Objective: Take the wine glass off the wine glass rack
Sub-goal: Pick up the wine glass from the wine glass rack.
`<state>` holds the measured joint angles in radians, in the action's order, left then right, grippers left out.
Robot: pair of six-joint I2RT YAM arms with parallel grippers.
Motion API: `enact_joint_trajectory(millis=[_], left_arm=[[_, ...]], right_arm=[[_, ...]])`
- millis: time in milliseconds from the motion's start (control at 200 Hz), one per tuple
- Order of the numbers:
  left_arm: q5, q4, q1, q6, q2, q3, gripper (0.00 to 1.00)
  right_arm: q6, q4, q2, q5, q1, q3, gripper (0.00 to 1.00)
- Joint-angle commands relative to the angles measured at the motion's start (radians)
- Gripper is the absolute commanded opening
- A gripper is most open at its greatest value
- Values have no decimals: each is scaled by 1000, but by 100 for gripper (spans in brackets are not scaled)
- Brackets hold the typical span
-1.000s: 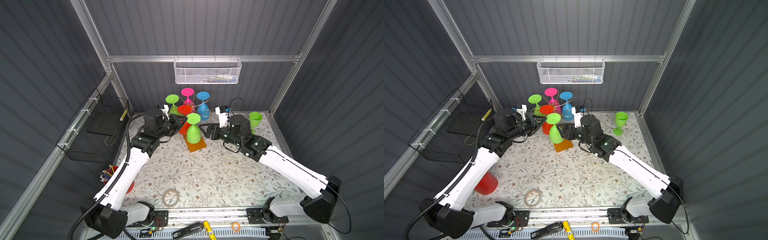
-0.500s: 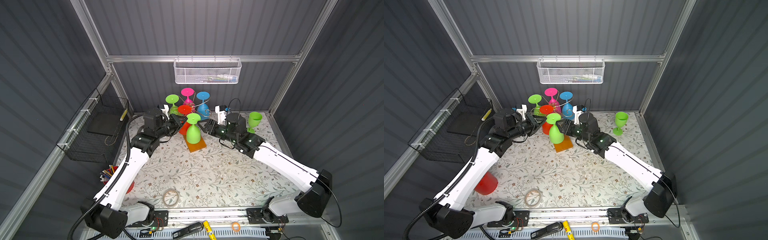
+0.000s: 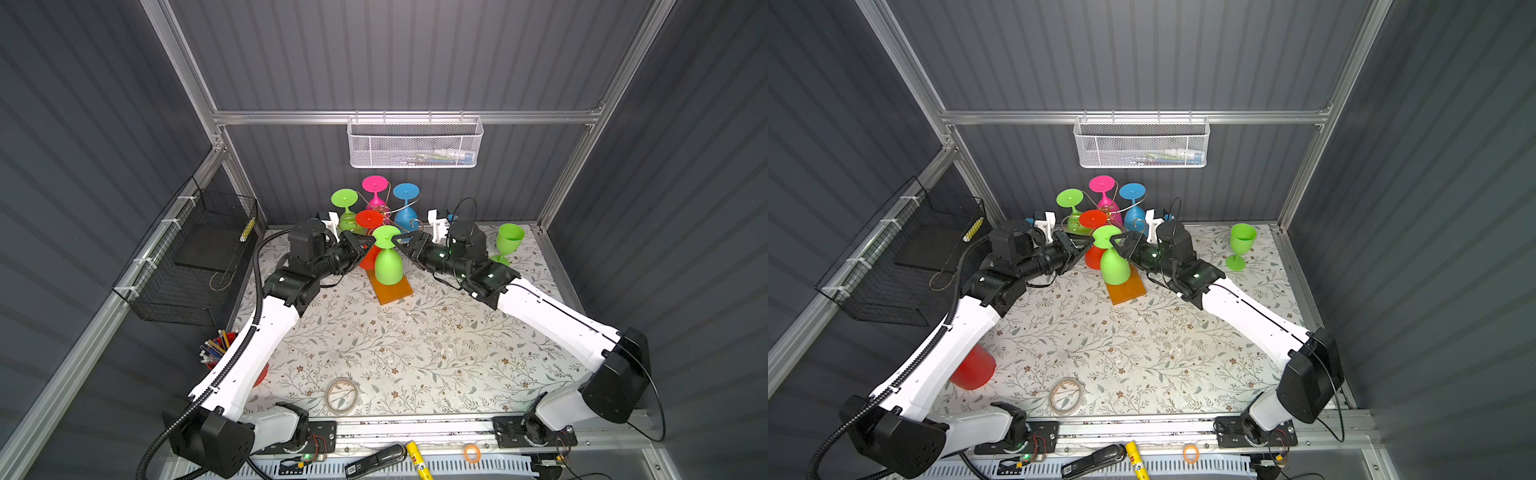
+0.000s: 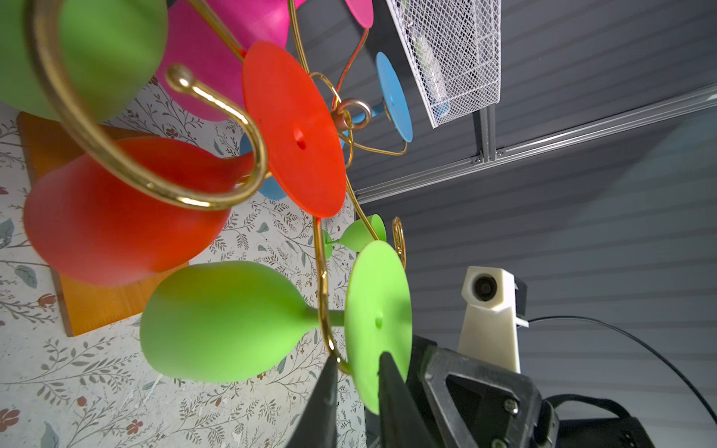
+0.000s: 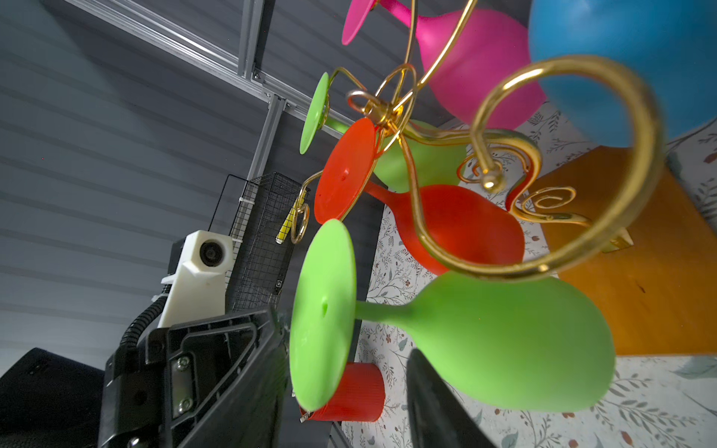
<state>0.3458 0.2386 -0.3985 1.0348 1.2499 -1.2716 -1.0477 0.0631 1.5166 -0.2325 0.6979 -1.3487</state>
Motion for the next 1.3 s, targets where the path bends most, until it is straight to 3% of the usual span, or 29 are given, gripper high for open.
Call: enact_joint_trajectory(millis=[0,726,1296], left_arm=[[25,-11,1,-30,-22,11,21],[32,-21,1,-35,-27,32,20],[27,-8,1,-42,-30,14,21]], right_arm=[[-27,39,8,-19,-3,-37,48],[-34,49,-1,33,-8,-35,15],[-32,47,-18,52,-12,-59,0]])
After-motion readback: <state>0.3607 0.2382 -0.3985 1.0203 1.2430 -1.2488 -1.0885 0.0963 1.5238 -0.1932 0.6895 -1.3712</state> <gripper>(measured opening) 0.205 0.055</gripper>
